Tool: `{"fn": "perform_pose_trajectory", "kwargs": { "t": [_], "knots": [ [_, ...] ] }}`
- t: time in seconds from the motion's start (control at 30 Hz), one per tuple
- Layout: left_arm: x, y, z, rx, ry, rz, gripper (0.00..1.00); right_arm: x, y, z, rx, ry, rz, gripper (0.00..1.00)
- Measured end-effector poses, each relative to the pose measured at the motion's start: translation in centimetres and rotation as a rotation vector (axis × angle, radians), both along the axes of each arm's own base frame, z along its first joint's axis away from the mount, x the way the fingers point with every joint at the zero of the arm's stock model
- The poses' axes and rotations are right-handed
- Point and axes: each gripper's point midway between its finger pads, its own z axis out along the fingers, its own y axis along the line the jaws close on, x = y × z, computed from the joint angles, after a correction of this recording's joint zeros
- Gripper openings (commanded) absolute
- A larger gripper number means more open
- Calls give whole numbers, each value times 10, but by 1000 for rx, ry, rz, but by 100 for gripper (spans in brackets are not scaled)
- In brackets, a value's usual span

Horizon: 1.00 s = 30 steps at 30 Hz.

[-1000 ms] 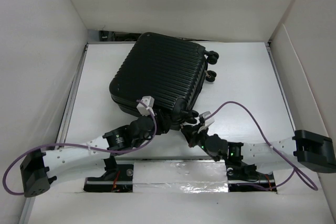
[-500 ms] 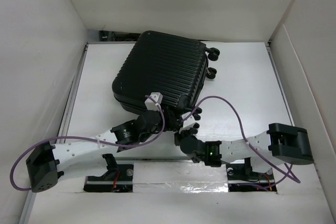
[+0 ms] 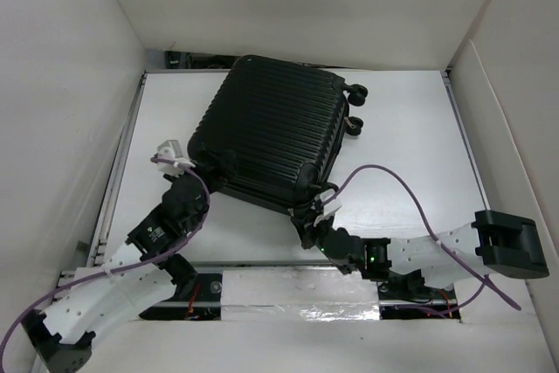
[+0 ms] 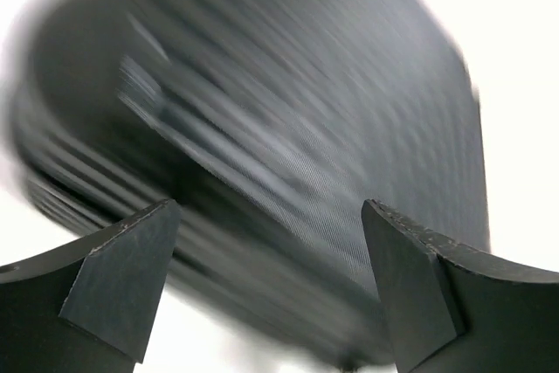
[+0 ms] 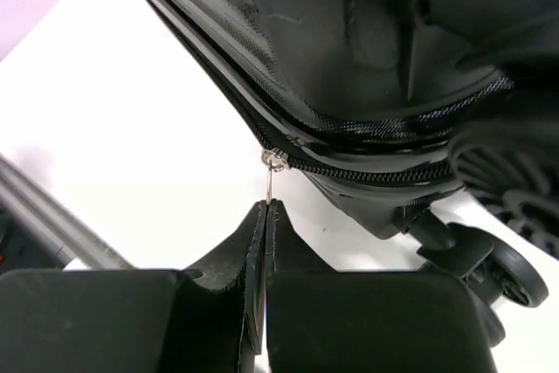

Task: Pack the luggage

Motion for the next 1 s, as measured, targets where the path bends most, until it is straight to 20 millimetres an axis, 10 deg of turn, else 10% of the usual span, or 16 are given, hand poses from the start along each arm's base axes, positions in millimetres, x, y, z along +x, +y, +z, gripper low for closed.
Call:
{"fn": "perform_pose_trajectory", "kwargs": {
  "t": [0.2, 0.4, 0.53, 0.73, 1.0],
  "knots": [
    [39, 73, 53, -36, -65, 347, 90, -10, -1, -1, 4, 9, 63, 0],
    [119, 144, 86, -71, -35, 522, 88, -19, -19, -2, 45, 16, 101, 0],
    [157, 185, 11, -82, 163, 550, 86, -23, -29, 1, 62, 18, 116, 0],
    [138, 127, -122, -121, 465, 371, 86, -25, -36, 1, 56, 19, 125, 0],
    [114, 92, -137, -205, 409, 297, 85, -27, -25, -7, -36, 3, 154, 0]
  ]
}}
